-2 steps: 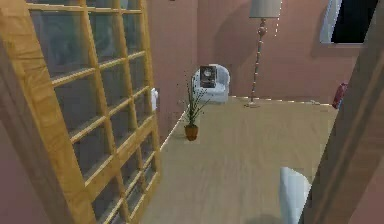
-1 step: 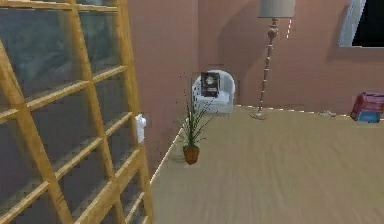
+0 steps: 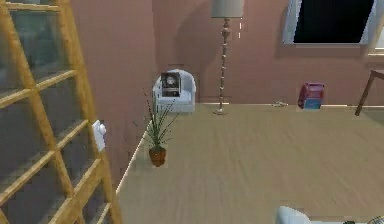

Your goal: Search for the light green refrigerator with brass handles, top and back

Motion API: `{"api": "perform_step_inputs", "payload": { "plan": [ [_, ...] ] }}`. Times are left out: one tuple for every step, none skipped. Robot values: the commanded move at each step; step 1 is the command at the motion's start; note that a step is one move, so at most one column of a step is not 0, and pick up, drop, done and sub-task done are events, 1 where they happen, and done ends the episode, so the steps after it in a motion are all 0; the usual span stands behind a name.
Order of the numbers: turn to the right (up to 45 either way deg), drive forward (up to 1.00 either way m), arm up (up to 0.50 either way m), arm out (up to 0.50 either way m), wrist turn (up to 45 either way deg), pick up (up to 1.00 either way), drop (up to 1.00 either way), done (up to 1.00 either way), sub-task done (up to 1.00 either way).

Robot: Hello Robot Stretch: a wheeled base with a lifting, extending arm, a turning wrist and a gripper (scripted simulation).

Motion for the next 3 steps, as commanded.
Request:
{"api": "perform_step_inputs", "payload": {
  "plan": [
    [0.0,0.30,0.00,0.00,0.0,0.00,0.00,0.00,0.00],
    [21.0,0.00,0.00,0.00,0.0,0.00,0.00,0.00,0.00],
    [0.0,0.70,0.00,0.00,0.0,0.00,0.00,0.00,0.00]
  ]
}}
